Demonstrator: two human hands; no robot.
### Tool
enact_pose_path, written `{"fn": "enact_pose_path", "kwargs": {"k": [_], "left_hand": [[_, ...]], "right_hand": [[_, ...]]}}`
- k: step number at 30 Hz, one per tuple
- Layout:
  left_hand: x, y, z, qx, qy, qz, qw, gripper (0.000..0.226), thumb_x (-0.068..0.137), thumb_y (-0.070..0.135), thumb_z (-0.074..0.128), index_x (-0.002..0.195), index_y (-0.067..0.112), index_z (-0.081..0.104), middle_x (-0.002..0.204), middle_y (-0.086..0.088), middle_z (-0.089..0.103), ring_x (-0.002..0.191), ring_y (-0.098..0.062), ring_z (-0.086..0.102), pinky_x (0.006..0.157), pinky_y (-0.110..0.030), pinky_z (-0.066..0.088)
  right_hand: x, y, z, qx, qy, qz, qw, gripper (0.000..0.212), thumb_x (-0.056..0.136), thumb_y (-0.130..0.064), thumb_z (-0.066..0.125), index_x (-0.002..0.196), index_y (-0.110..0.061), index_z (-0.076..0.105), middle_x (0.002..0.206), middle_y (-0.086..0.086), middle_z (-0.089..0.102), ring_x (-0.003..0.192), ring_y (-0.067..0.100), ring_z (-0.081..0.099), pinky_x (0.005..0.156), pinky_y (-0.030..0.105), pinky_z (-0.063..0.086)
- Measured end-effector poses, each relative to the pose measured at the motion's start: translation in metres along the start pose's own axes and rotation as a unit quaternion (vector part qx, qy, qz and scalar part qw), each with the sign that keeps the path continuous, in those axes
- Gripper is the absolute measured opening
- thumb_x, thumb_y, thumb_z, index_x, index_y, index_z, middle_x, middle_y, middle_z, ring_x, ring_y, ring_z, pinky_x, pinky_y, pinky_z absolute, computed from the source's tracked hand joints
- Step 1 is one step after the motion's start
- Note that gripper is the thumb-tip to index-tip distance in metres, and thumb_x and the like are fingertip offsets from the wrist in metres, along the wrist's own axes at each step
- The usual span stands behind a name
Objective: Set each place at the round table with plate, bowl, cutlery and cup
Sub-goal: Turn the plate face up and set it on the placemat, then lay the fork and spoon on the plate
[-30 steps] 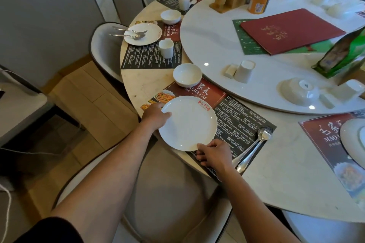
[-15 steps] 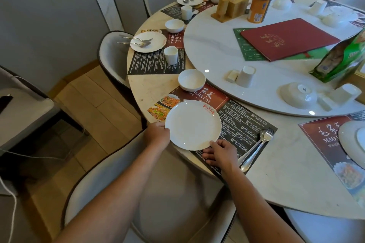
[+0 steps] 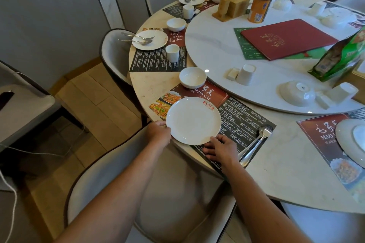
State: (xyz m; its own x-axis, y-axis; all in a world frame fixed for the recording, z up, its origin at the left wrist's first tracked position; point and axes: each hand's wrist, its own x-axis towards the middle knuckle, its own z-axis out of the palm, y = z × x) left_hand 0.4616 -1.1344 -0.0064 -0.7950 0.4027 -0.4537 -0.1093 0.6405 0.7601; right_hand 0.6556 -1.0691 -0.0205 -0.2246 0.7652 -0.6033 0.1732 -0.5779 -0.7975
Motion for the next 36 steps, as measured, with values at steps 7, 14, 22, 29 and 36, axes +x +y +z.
{"fn": "enact_pose_path", "kwargs": {"k": [7,14,22,29,36], "left_hand": [[-0.059,0.008,0.002,0.237,0.044,0.248,0.938,0.034,0.099,0.029,0.058,0.133,0.026,0.060,0.127,0.001,0.064,0.110,-0.020,0.063,0.078,-0.031,0.056],[-0.134,0.016,0.069,0.343,-0.058,0.442,0.827,0.023,0.099,0.037,0.054,0.108,0.024,0.071,0.102,0.003,0.068,0.093,-0.021,0.063,0.073,-0.035,0.052],[-0.154,0.035,0.166,0.390,-0.083,0.425,0.813,0.029,0.096,0.045,0.060,0.105,0.020,0.069,0.100,-0.002,0.068,0.093,-0.027,0.065,0.072,-0.037,0.052],[-0.159,0.048,0.210,0.435,-0.063,0.398,0.805,0.016,0.095,0.031,0.066,0.099,0.016,0.068,0.097,-0.004,0.067,0.089,-0.027,0.067,0.071,-0.036,0.053],[-0.162,0.055,0.215,0.460,-0.050,0.374,0.804,0.012,0.098,0.015,0.056,0.100,0.011,0.067,0.100,-0.007,0.069,0.088,-0.030,0.067,0.063,-0.035,0.041]], "right_hand": [[-0.024,-0.017,-0.026,-0.337,0.133,-0.165,0.917,0.032,0.097,-0.028,0.057,0.129,-0.023,0.060,0.103,-0.002,0.074,0.082,0.013,0.069,0.077,0.038,0.059],[-0.033,-0.009,-0.106,-0.447,0.261,-0.227,0.825,0.033,0.099,-0.028,0.048,0.130,-0.024,0.060,0.129,0.003,0.060,0.118,0.025,0.055,0.090,0.037,0.045],[0.007,-0.010,-0.177,-0.546,0.209,-0.200,0.786,0.036,0.098,-0.024,0.045,0.129,-0.019,0.063,0.134,0.002,0.059,0.117,0.026,0.054,0.089,0.036,0.047],[0.026,-0.014,-0.203,-0.596,0.146,-0.268,0.743,0.030,0.093,-0.021,0.050,0.113,-0.019,0.072,0.119,0.003,0.065,0.104,0.025,0.059,0.080,0.037,0.052],[0.029,-0.017,-0.212,-0.584,0.115,-0.287,0.751,0.025,0.088,-0.018,0.056,0.104,-0.015,0.075,0.112,0.005,0.068,0.099,0.028,0.061,0.075,0.036,0.052]]}}
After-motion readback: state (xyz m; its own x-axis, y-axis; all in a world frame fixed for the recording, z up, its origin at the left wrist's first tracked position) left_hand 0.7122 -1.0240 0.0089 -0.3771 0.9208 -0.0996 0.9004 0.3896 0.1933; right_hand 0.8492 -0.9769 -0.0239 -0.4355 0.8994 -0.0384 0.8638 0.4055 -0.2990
